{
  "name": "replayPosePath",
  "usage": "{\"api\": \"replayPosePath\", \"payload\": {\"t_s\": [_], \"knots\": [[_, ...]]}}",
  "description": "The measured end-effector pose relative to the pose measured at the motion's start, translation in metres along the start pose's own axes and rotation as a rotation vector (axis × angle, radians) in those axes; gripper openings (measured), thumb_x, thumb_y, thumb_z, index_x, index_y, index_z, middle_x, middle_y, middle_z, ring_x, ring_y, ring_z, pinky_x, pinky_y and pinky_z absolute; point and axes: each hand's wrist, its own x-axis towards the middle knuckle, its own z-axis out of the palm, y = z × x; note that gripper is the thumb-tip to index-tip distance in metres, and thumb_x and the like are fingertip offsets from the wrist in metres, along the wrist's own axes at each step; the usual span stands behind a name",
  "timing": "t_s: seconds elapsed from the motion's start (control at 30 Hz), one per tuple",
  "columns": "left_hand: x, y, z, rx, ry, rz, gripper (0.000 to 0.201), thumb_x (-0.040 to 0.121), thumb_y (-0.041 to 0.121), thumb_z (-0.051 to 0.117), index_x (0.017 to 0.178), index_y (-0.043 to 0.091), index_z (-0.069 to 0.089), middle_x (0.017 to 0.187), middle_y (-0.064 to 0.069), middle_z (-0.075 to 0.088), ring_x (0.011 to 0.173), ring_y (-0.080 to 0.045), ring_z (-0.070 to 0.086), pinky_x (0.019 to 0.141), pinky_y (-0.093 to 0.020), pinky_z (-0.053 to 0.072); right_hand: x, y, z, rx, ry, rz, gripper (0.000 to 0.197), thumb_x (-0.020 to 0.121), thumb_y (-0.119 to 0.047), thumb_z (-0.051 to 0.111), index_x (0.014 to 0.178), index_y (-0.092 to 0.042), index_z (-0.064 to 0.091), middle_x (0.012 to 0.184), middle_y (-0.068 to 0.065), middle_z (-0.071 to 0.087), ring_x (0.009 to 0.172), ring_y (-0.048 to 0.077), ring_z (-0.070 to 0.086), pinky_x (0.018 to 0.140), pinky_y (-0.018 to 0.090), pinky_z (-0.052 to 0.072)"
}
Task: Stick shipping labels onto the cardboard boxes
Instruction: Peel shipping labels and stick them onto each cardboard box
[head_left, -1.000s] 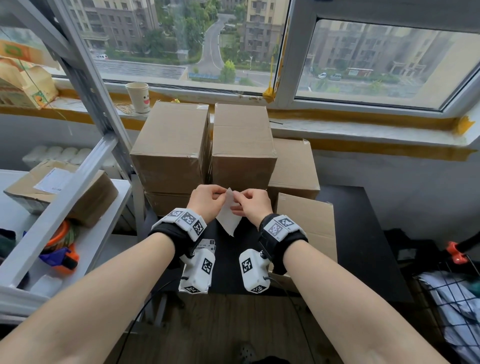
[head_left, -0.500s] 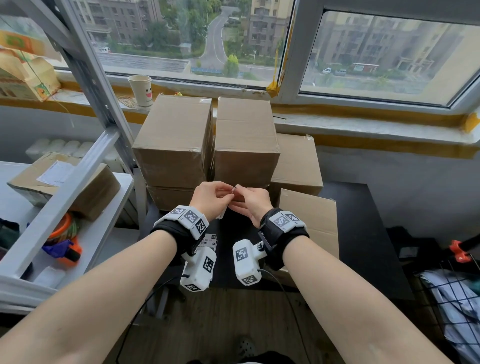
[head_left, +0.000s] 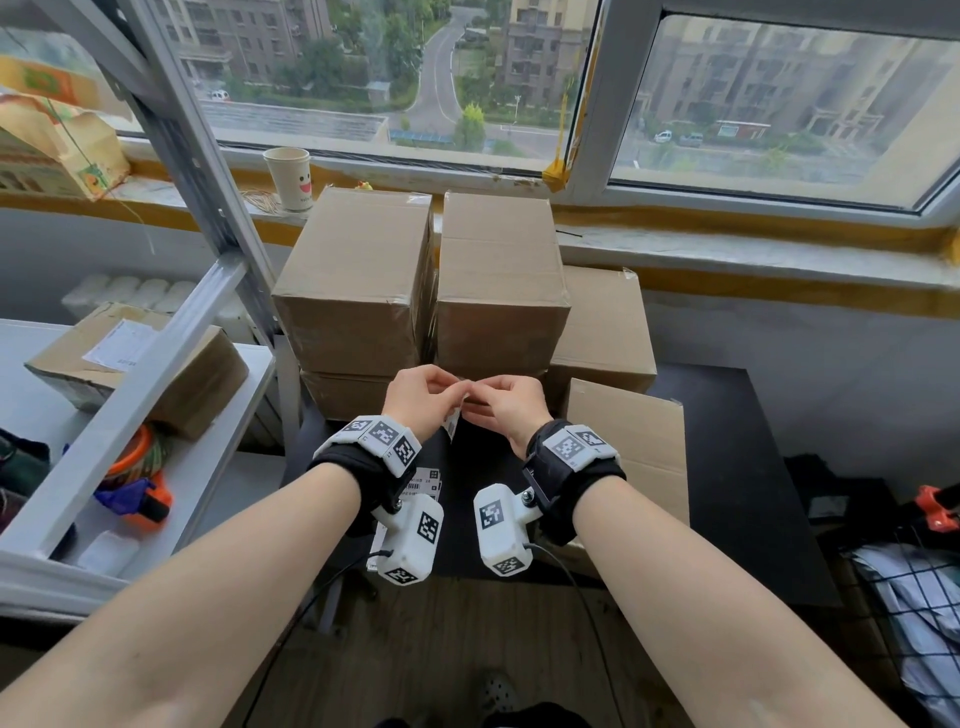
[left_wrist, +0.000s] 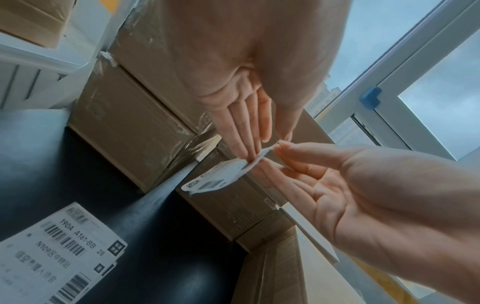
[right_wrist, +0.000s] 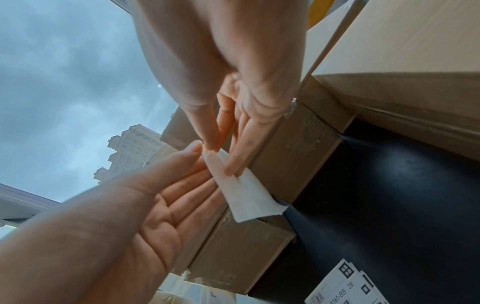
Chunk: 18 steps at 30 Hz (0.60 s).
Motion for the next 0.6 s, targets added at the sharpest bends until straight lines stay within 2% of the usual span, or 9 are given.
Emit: {"api": "replayPosePath", "payload": {"t_s": [0.07,0.13,0.2,0.3,0.4,0.47,0.53,0.6], "knots": [[0.003,-0.004,-0.001,0.008,0.001,-0.012,0.007,0.082,0.020,0.069,0.082,0.013,0.070,0.084,-0.010,0.073,0.082,-0.022,0.070,0.084,-0.043,0.057,-0.001,0.001,0.000,-0.019,-0.004,-0.005,0.006,0.090,-0.004,0.058,0.092,0.001,0.061,0.095,0.017,0.066,0.085,0.022,0.067,0.067,0.023,0.058],[0.006,-0.008,-0.003,0.014,0.003,-0.012,0.005,0.083,0.016,0.066,0.079,0.015,0.069,0.083,-0.011,0.072,0.082,-0.024,0.070,0.083,-0.044,0.057,0.000,0.002,0.000,-0.037,0.001,0.001,0.014,0.092,-0.004,0.055,0.101,0.004,0.060,0.105,0.020,0.065,0.096,0.027,0.066,0.070,0.025,0.057],[0.008,-0.011,-0.006,0.008,0.010,-0.028,0.007,0.084,0.014,0.065,0.078,0.014,0.068,0.082,-0.012,0.072,0.080,-0.025,0.071,0.081,-0.043,0.058,0.001,0.003,0.000,-0.037,0.010,0.029,0.019,0.093,-0.004,0.052,0.108,0.006,0.057,0.106,0.021,0.064,0.102,0.031,0.065,0.073,0.028,0.056],[0.010,-0.015,-0.009,-0.082,0.020,-0.118,0.010,0.087,0.007,0.059,0.088,0.001,0.067,0.083,-0.019,0.071,0.073,-0.025,0.071,0.074,-0.039,0.060,0.005,0.005,-0.002,-0.052,0.073,0.074,0.018,0.094,-0.007,0.052,0.109,0.002,0.057,0.108,0.019,0.063,0.099,0.028,0.064,0.076,0.031,0.056],[0.012,-0.021,-0.013,-0.171,-0.004,-0.183,0.014,0.088,0.003,0.055,0.092,-0.005,0.065,0.075,-0.016,0.068,0.056,-0.011,0.069,0.064,-0.026,0.060,0.013,0.010,-0.010,-0.092,0.170,0.076,0.024,0.094,-0.009,0.051,0.116,0.001,0.055,0.108,0.017,0.061,0.093,0.026,0.064,0.073,0.030,0.057],[0.013,-0.026,-0.018,-0.195,-0.030,-0.203,0.011,0.088,0.002,0.055,0.089,-0.003,0.065,0.074,-0.015,0.068,0.053,-0.008,0.068,0.062,-0.022,0.059,0.016,0.014,-0.015,-0.125,0.203,0.068,0.017,0.093,-0.009,0.053,0.109,-0.002,0.056,0.108,0.017,0.063,0.085,0.024,0.066,0.065,0.028,0.057],[0.013,-0.033,-0.024,-0.175,-0.043,-0.202,0.010,0.088,0.004,0.057,0.084,0.001,0.065,0.073,-0.014,0.068,0.053,-0.007,0.068,0.061,-0.021,0.059,0.019,0.016,-0.021,-0.195,0.226,0.052,0.004,0.092,-0.009,0.055,0.090,-0.008,0.058,0.104,0.017,0.064,0.084,0.026,0.067,0.064,0.030,0.057],[0.013,-0.041,-0.028,-0.147,-0.040,-0.195,0.010,0.088,0.005,0.058,0.081,0.004,0.065,0.071,-0.013,0.068,0.053,-0.007,0.067,0.061,-0.021,0.059,0.022,0.019,-0.026,-0.283,0.252,0.023,0.014,0.091,-0.008,0.056,0.078,-0.011,0.057,0.100,0.017,0.065,0.084,0.029,0.067,0.067,0.034,0.058]]}}
